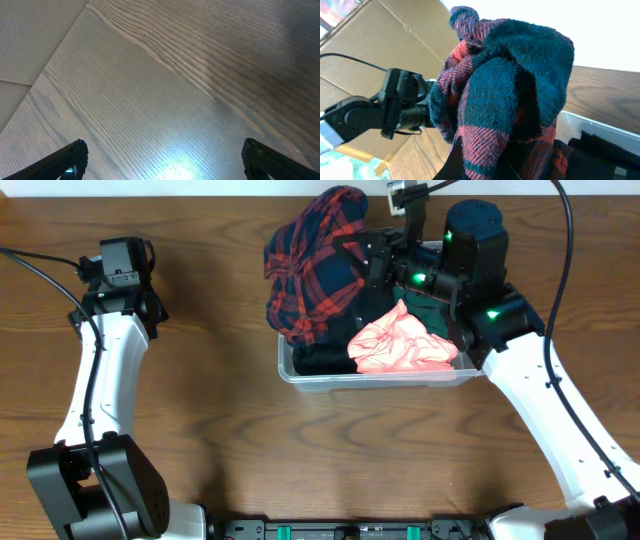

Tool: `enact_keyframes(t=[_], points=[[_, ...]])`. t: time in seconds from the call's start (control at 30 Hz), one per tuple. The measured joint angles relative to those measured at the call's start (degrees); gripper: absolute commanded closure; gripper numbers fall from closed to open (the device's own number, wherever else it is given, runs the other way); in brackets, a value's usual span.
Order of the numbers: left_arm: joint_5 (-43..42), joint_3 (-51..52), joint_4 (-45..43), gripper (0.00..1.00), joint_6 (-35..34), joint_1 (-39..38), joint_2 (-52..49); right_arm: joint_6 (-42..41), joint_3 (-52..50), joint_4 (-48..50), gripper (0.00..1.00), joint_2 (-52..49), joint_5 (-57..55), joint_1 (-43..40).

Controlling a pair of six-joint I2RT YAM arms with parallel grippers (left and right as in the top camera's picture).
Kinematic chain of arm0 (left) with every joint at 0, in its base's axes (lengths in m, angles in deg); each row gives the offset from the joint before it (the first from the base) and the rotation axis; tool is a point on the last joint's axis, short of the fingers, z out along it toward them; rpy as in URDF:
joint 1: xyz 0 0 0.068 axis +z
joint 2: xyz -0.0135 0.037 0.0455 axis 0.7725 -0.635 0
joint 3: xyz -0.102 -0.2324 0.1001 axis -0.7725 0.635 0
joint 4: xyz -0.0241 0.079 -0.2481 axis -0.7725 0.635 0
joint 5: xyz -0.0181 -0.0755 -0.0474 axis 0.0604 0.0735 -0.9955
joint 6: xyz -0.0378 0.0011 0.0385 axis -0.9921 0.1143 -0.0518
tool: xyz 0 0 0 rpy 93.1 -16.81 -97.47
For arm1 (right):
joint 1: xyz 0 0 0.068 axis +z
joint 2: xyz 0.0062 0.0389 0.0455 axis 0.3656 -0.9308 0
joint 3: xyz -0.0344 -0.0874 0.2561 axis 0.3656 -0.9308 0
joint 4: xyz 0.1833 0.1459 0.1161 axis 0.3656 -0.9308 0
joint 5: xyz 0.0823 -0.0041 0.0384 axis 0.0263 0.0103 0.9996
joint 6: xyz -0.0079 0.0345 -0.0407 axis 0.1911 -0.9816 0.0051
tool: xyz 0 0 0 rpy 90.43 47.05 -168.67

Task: Pack container
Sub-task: 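Lower the plaid shirt into the container and release it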

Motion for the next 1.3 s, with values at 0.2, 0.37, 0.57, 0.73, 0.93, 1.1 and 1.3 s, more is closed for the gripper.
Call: enact_keyframes(t=[0.2,0.37,0.57,0.73,0.93,1.1,1.3], points=[[0.02,0.0,-0.02,0.02,0.0,0.0,0.0,0.07,0.0,-2.97,0.99,-0.66,-1.25,-0.02],[0.02,0.0,-0.02,0.02,0.0,0.0,0.0,0.66,0.04,-5.97,0.99,-0.66,-2.69,-0.02],[0.02,0.0,0.0,0.02,0.0,0.0,0.0,2.12,0.09,-10.14,0.99,-0.66,-4.66,-0.02],[0.02,0.0,0.0,0.02,0.0,0.0,0.0,3.1,0.13,-14.4,0.99,-0.66,-7.96,-0.04],[0.0,0.0,0.0,0.02,0.0,0.0,0.0,4.37,0.2,-18.71,0.99,-0.66,-10.82,-1.16],[0.02,0.0,0.0,0.02,0.0,0.0,0.0,6.78,0.2,-23.56,0.99,-0.66,-12.48,-2.89],[0.02,0.0,0.0,0.02,0.0,0.0,0.0,11.19,0.26,-30.23,0.99,-0.66,-14.38,-3.72]])
